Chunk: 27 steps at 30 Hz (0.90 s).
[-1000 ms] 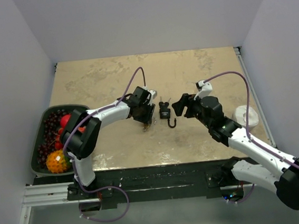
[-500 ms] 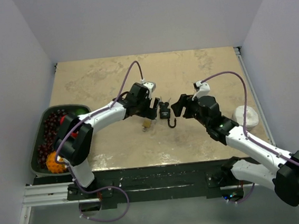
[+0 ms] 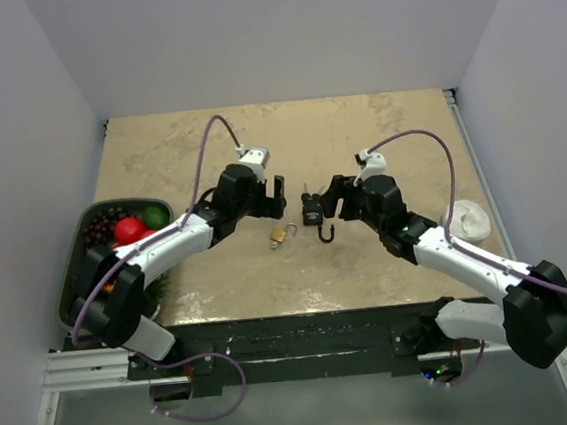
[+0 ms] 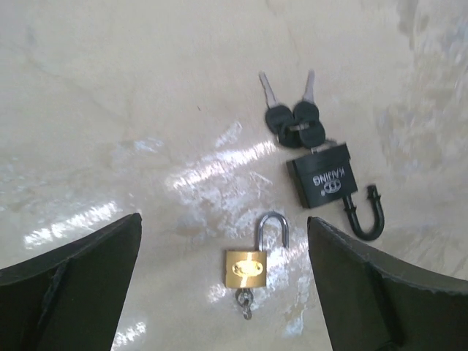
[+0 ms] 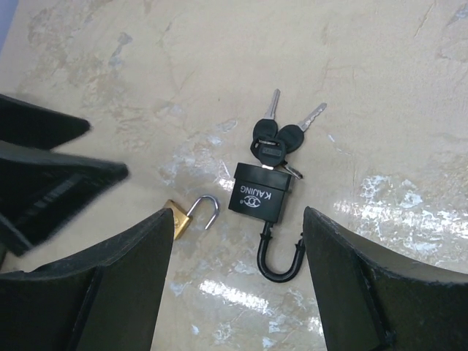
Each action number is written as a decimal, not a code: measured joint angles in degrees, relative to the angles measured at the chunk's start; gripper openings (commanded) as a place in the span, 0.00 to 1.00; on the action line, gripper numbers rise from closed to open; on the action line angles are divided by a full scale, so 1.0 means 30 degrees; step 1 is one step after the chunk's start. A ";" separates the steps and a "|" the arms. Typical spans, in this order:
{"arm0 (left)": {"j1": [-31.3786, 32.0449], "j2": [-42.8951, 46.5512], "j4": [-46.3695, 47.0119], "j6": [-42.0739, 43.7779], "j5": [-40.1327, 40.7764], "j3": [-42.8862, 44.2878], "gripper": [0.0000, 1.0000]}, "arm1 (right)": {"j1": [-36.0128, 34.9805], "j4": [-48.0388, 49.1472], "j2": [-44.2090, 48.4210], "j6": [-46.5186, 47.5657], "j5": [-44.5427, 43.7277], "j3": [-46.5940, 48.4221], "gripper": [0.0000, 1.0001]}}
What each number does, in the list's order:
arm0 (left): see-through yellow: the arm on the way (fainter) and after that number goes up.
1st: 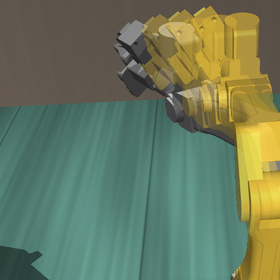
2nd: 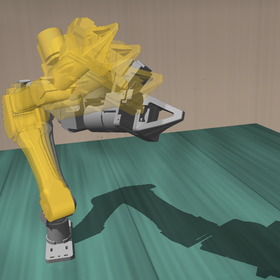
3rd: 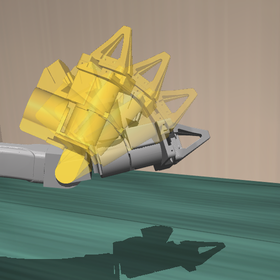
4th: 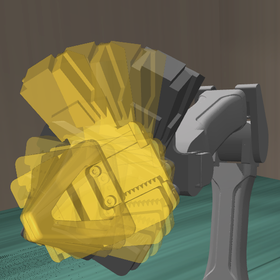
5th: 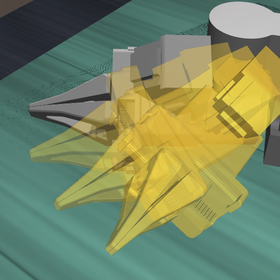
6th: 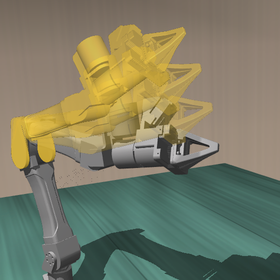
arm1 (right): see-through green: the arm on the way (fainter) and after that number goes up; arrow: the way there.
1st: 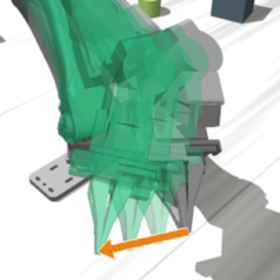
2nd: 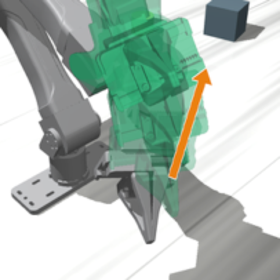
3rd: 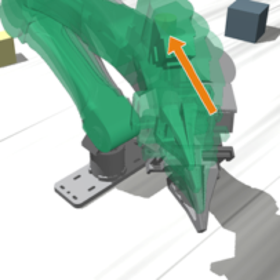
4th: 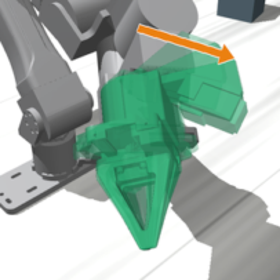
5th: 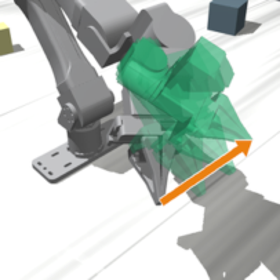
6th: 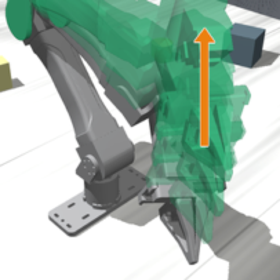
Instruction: Unlock with the key
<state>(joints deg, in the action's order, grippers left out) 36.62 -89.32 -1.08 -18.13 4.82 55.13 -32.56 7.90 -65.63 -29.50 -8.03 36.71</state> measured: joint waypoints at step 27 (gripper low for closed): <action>-0.8451 1.3107 0.0262 0.0576 -0.1552 -0.3381 0.99 | 0.5442 -0.0780 0.3483 0.2353 -0.1865 0.1574 0.76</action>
<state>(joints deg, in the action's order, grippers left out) 11.27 -50.00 -0.30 -16.40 0.16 44.99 -16.23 5.56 -55.18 -22.44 -13.63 41.43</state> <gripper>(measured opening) 0.992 0.753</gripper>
